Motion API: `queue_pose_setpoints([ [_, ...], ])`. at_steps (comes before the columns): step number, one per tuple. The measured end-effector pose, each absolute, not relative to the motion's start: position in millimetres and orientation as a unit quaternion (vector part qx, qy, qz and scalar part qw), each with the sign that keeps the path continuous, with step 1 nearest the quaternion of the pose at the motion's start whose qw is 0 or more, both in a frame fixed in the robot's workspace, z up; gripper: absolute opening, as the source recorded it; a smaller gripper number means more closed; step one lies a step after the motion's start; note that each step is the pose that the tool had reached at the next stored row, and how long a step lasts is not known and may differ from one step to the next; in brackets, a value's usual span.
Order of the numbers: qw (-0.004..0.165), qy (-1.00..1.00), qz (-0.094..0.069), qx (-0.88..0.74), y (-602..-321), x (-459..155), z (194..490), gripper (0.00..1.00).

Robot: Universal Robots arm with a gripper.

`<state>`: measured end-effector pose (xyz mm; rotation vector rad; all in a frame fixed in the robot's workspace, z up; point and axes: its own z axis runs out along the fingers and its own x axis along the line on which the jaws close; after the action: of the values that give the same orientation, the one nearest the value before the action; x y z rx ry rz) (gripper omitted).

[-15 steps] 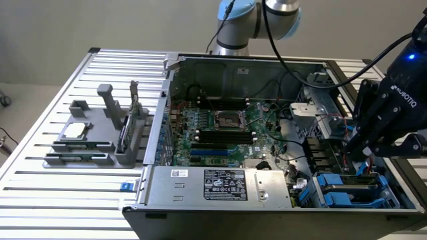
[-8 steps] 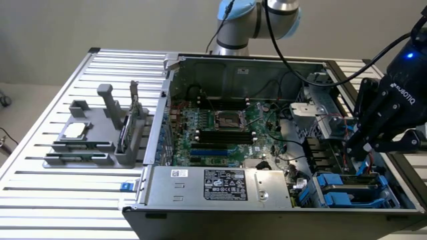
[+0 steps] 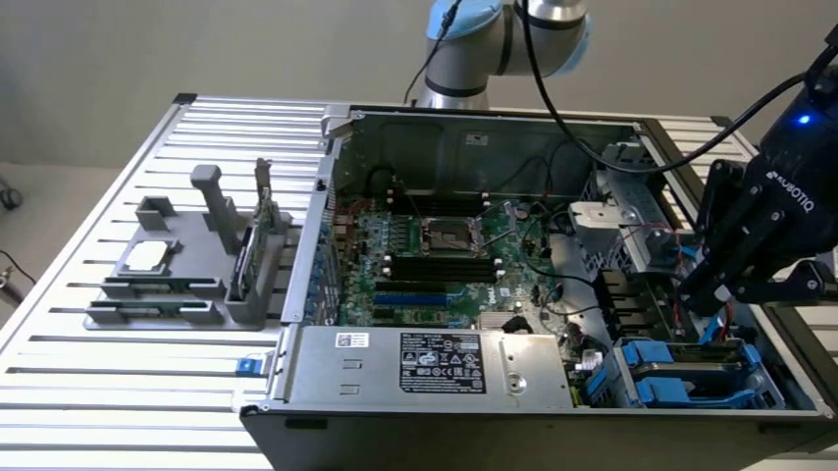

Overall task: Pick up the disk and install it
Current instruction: 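Insert the second disk wire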

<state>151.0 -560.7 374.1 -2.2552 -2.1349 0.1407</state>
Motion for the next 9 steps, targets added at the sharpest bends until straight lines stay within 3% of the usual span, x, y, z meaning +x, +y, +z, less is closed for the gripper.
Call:
queue_pose_setpoints([
  [9,0.016,-0.687,0.045,-0.725,-560.4,152.8,368.2,0.23],
])
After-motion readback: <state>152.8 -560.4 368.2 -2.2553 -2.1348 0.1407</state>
